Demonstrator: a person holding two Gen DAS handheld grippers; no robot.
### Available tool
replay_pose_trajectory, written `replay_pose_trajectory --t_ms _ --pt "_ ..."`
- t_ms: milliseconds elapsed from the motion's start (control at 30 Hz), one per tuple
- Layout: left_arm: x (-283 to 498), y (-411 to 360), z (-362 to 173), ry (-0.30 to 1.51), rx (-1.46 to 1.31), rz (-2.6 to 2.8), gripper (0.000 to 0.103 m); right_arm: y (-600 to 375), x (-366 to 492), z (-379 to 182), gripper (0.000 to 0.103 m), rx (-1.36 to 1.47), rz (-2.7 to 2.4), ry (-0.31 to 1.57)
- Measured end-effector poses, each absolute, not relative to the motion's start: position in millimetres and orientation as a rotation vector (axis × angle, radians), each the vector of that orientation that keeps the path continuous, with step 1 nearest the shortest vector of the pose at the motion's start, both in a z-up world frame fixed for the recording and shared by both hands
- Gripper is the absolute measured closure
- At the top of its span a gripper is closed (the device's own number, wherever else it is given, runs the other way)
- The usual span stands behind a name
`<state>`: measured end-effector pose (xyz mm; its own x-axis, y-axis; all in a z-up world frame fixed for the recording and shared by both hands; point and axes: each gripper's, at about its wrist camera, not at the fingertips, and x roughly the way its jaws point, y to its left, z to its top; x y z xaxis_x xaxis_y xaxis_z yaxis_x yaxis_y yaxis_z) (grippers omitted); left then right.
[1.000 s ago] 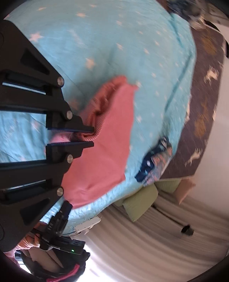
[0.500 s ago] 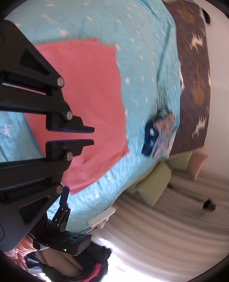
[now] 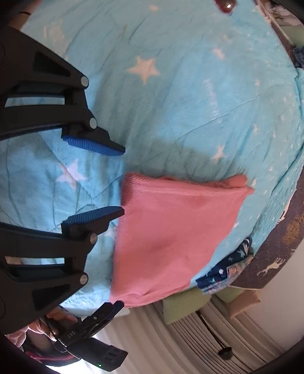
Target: Fold small clothes
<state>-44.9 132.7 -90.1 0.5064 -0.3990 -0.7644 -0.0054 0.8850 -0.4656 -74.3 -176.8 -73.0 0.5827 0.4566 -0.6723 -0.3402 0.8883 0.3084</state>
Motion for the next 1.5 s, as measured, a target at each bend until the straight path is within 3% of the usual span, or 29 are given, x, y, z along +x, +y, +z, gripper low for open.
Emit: replay_pose_trajectory --t_ms 67,100,467,700,1000,1100,1167,1233,1400,1467,1500 --pt "-41 127 -89 1.000 -0.435 -0.293 0.088 -169 -72 -73 0.039 0.143 0.468 0.826" --pt "-37 126 -88 1.004 -0.449 -0.307 0.095 -167 -72 -73 0.039 0.142 0.467 0.826" --pt "-12 59 1 0.757 -0.252 -0.515 0.096 -191 -77 -73 0.038 0.187 0.360 0.827" --pt "-3 50 1 0.765 -0.234 -0.522 0.096 -136 -64 -48 0.032 0.002 0.581 0.752" --pt "-8 81 3 0.765 -0.265 -0.476 0.096 -39 -7 -56 0.034 -0.113 0.714 0.761" --pt "-12 91 4 0.761 -0.267 -0.471 0.095 -24 3 -52 0.049 -0.136 0.690 0.749" --pt "-16 101 3 0.757 -0.288 -0.460 0.095 -16 9 -52 0.065 -0.143 0.675 0.749" --pt "-20 116 3 0.746 -0.324 -0.442 0.095 -7 16 -53 0.092 -0.133 0.677 0.774" --pt "-26 163 -9 0.739 -0.422 -0.326 0.091 -12 17 -51 0.096 -0.061 0.673 0.779" --pt "-14 176 -22 0.792 -0.494 -0.314 0.077 -20 12 -42 0.096 -0.023 0.661 0.752" --pt "-8 178 -26 0.808 -0.527 -0.330 0.066 -25 11 -37 0.097 -0.008 0.658 0.739"
